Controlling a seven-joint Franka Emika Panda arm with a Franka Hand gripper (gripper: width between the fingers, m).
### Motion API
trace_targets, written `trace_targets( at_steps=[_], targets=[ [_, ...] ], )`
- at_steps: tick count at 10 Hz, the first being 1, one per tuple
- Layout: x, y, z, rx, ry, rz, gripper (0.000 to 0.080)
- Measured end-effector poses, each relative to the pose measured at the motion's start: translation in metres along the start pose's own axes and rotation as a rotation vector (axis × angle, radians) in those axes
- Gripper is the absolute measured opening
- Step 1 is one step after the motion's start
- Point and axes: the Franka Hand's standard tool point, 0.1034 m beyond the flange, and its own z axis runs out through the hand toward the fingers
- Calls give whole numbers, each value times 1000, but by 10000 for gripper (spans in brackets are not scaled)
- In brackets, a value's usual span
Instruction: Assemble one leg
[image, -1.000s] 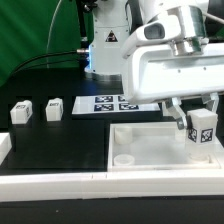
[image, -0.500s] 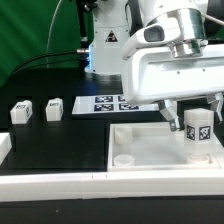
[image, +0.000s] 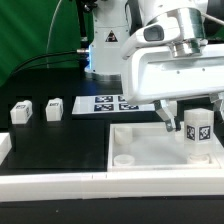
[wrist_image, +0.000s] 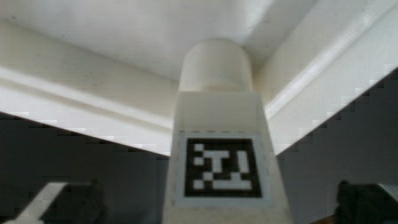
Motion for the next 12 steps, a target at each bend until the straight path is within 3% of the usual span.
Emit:
trace_targets(
  at_steps=[2,5,7,8,9,12],
  targets=[
    [4,1,-4,-1,3,-2,649],
    [13,0,-23,10,-32,-11,649],
    [11,-4,-19,24,-61,-14,649],
    [7,-10,-18,49,-122,-9,649],
    [6,-20,-20,93,-252,9,649],
    [7,-18,-31,149,-522,17,649]
  ],
)
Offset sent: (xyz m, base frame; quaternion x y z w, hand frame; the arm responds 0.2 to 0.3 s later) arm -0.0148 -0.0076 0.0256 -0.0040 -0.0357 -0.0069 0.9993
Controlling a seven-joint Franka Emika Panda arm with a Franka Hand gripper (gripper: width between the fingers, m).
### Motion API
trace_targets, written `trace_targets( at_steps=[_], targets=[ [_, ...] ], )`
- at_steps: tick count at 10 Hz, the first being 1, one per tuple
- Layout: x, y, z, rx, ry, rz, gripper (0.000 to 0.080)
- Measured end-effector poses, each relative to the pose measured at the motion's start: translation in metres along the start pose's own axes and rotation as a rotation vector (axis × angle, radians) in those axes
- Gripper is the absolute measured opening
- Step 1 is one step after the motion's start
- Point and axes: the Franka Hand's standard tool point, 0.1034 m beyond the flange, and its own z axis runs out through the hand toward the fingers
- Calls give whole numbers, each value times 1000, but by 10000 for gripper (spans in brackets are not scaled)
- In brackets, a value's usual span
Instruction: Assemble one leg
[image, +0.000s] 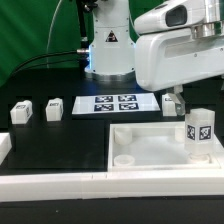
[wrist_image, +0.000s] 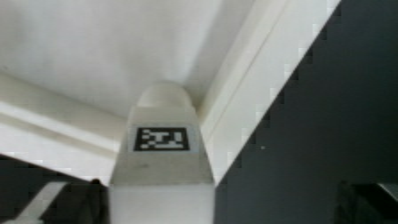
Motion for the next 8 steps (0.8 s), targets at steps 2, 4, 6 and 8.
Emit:
trace_targets(
  at_steps=[2,4,6,8],
  targets=[
    [1,-1,-3,26,-156,2,649],
    [4,-1,-2,26,-151,2,649],
    [5,7,-2,22,-141,21,649],
    [15,21,-6,2,-84,60,649]
  ],
)
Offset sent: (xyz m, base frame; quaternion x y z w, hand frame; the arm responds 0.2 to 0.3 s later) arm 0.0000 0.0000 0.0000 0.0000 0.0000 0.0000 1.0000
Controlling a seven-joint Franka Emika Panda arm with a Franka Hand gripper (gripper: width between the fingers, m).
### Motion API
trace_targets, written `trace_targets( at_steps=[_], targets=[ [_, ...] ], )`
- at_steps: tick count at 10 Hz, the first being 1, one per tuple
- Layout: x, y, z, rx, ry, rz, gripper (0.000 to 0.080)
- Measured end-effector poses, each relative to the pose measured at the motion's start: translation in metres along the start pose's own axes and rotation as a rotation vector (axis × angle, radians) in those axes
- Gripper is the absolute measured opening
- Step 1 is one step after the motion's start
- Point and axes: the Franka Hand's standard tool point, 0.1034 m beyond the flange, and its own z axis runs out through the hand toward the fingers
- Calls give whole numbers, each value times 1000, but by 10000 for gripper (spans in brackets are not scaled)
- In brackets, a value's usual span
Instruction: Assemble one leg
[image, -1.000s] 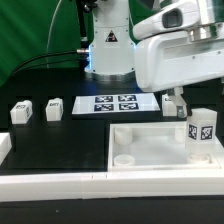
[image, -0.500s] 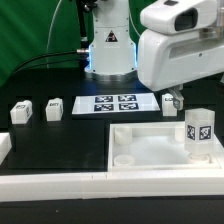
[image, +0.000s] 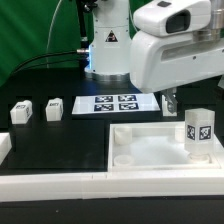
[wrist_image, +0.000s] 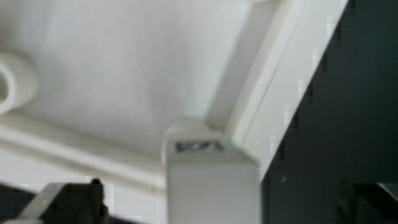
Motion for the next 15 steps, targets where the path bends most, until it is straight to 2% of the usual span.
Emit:
trace_targets(
  at_steps=[6,8,11,12,13,14,15],
  targets=[
    [4,1,3,-3,17,9,649],
    [3,1,14,-2,16,9,649],
    [3,-1,21,0,15,5,649],
    [4,-1,21,0,14,5,610],
    [4,-2,21,0,14,5,474],
    [3,-2,21,0,14,5,474],
    [3,-1,21,-2,14,5,339]
  ],
)
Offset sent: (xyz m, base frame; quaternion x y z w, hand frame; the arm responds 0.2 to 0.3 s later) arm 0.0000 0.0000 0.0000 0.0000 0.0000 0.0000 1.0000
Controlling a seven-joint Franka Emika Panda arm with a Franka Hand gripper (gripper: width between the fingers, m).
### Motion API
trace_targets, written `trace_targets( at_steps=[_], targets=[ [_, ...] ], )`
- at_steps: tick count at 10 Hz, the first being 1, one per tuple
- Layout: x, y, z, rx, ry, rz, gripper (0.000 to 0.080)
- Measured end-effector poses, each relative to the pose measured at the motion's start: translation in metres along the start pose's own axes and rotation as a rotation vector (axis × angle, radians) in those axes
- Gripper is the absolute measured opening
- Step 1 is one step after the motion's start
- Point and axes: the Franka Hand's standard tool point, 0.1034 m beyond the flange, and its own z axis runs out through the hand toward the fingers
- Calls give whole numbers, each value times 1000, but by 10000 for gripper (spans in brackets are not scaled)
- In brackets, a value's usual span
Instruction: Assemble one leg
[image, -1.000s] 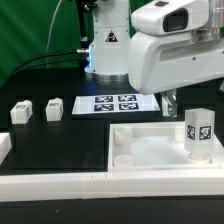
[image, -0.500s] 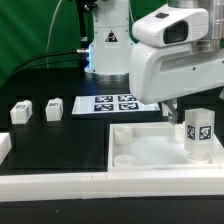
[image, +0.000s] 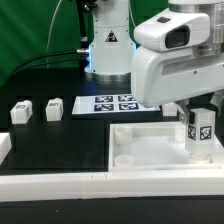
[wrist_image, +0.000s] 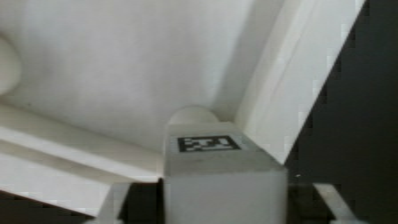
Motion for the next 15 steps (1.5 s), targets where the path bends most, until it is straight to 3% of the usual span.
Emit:
trace_targets(
  at_steps=[1,5,9,15],
  targets=[
    [0,1,0,0,0,1,297],
    [0,0,0,2,1,107,297],
    [1,-1,0,34,5,529,297],
    [6,-7,0,49,20,1216,297]
  ],
)
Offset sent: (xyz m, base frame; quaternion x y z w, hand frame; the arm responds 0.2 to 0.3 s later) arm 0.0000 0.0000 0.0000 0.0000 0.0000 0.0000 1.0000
